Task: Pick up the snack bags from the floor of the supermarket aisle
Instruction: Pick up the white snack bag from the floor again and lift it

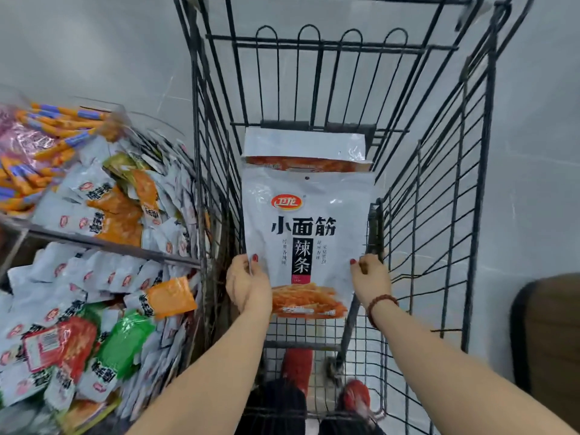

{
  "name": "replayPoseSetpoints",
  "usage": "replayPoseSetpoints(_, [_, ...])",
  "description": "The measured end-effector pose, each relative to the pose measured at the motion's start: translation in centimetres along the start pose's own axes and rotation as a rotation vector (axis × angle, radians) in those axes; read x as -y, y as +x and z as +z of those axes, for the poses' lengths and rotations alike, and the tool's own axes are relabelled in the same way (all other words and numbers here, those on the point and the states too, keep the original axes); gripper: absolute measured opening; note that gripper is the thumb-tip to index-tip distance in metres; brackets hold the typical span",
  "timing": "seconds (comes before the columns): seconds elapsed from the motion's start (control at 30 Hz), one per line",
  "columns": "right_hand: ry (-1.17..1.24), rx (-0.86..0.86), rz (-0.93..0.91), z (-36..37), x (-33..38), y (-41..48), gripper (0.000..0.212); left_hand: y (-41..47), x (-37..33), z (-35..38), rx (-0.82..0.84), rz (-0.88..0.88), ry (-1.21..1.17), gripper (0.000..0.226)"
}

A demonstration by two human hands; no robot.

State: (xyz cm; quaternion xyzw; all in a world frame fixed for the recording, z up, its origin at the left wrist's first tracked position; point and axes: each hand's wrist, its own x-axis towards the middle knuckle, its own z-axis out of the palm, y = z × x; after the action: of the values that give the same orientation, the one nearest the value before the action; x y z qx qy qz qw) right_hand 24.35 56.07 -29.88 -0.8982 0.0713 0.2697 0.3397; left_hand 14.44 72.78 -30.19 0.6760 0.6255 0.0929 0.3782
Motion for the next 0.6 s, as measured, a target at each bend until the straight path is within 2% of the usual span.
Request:
replayPoseSetpoints(0.13, [-0.017,0.008,-0.002,-0.1,-0.2,0.9,0.008,0.3,0.2,0.6,-0.005,0.007,0.008,0.016])
replayPoseSetpoints(0.3, [-0.091,0.06,-0.042,-0.5,-0.1,1.0,0.022,0.5,-0.4,0.5,0.001,-0.046,0.02,0.013])
replayPoseSetpoints(0.4, [-0.084,0.069,-0.048,-1.2,0.0,0.4,0.02,0.5,-0.9,-0.2,0.074,-0.08,0.012,0.017])
replayPoseSetpoints(0.47, [-0.073,0.052,-0.052,-2.1,0.3,-0.2,0.029,0.4,-1.4,-0.8,0.166,0.007,0.036,0.034])
replayPoseSetpoints(0.53, [-0.085,0.035,-0.083,-3.5,0.8,-1.0,0.034,-0.2,-2.6,-1.5,0.252,0.174,0.079,0.056])
replayPoseSetpoints(0.6, [-0.138,0.009,-0.142,-5.2,1.7,-1.9,0.037,-1.0,-4.2,-2.4,0.282,0.343,0.152,0.069])
